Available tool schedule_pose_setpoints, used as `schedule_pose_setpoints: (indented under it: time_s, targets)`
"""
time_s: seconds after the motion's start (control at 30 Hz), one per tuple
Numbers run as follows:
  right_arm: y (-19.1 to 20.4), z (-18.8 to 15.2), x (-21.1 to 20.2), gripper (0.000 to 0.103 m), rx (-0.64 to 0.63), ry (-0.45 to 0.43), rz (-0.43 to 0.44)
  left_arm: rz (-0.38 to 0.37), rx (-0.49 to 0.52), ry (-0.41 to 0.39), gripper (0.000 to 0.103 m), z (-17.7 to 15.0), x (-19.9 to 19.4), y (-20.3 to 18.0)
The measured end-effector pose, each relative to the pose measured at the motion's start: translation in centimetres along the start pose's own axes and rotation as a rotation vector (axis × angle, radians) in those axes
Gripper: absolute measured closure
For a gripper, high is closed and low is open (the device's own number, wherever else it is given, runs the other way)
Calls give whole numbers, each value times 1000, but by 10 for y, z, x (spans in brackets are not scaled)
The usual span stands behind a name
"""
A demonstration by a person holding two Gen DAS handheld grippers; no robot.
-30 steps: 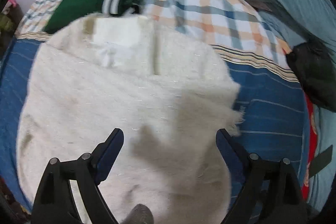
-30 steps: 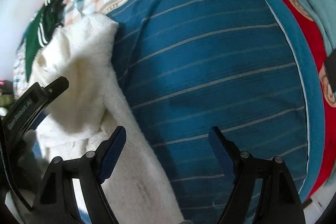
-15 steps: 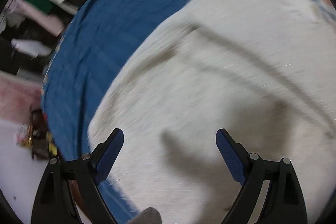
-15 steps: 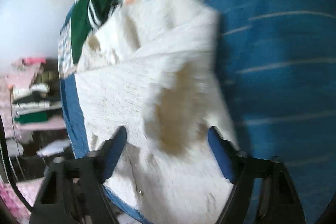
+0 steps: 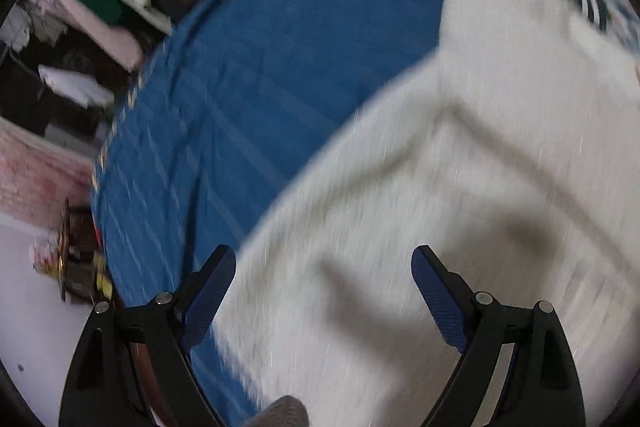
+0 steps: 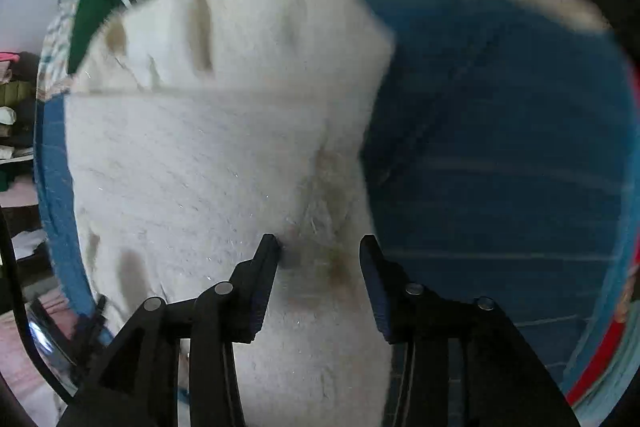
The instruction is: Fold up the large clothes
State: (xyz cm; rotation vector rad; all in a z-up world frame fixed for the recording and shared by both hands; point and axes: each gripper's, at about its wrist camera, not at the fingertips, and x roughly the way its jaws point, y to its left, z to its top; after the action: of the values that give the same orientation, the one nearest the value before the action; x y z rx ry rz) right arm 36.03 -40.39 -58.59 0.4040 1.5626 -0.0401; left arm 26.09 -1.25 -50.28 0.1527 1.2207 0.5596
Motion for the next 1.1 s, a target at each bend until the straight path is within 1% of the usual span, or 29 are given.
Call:
schedule_pose_setpoints:
  time_s: [0.03,0.07,0.1,0.13,0.17,0.23,0.3,0.37,0.4,0.43,0.47,0.5,0.57,0.63,0.73,0.77,0.8,0.87,0.9,0.93,0.97,1.0,1.03,1.07,1.1]
  targets:
    - [1,-1,-14,54,4,-43,2,4,9,-24,13,13,-1,-7]
    - [9,5,-31,49,13,-98,32,7,21,-39,13,25,0,-14]
    - [16,11,-38,43,14,-114,76,5,38,-53,13,42,2,-27]
    - [25,21,-37,43,10,-109,117,3,49,-62,13,54,5,-37]
    - [37,34,-31,43,2,-99,147,4,62,-74,13,65,9,-48]
    - [64,61,-7,43,-37,-81,156,15,102,-85,13,88,26,-75]
    - [88,88,28,43,-70,-36,131,39,159,-86,13,103,46,-97]
    - [94,115,60,43,-77,9,94,57,215,-80,13,109,62,-113]
    - [101,125,82,45,-94,47,83,55,222,-81,13,111,63,-115]
    - [106,132,99,68,-104,75,65,50,227,-93,13,112,62,-115]
    - [111,135,109,89,-114,78,47,46,233,-104,13,112,60,-115]
    - [116,136,114,95,-129,79,46,41,244,-112,13,111,58,-113]
    - [129,134,111,97,-167,43,1,32,248,-116,13,111,56,-109]
    - [135,133,94,97,-163,-31,13,18,242,-115,13,112,55,-106]
    - [131,137,69,97,-82,-138,54,12,226,-108,13,117,55,-104]
    - [131,142,68,98,-76,-148,56,15,222,-107,13,119,54,-104]
    - [130,145,71,97,-63,-139,58,16,217,-103,13,125,57,-104]
    - [122,151,88,96,-33,-89,50,12,200,-99,13,127,52,-101]
    - [122,155,102,91,-61,-15,47,6,183,-101,13,128,45,-96]
    - [119,155,103,82,-62,19,60,-1,168,-105,13,127,38,-90]
    - [113,152,96,75,-49,44,93,-10,151,-112,13,124,30,-82]
    - [107,147,80,57,-50,26,120,-17,135,-117,13,118,20,-73]
    - [101,142,65,44,-55,0,125,-40,110,-105,13,110,13,-63]
    - [89,131,38,43,-59,-54,109,-37,105,-99,13,98,6,-53]
    - [81,124,23,43,-56,-82,97,-32,104,-93,13,87,4,-47]
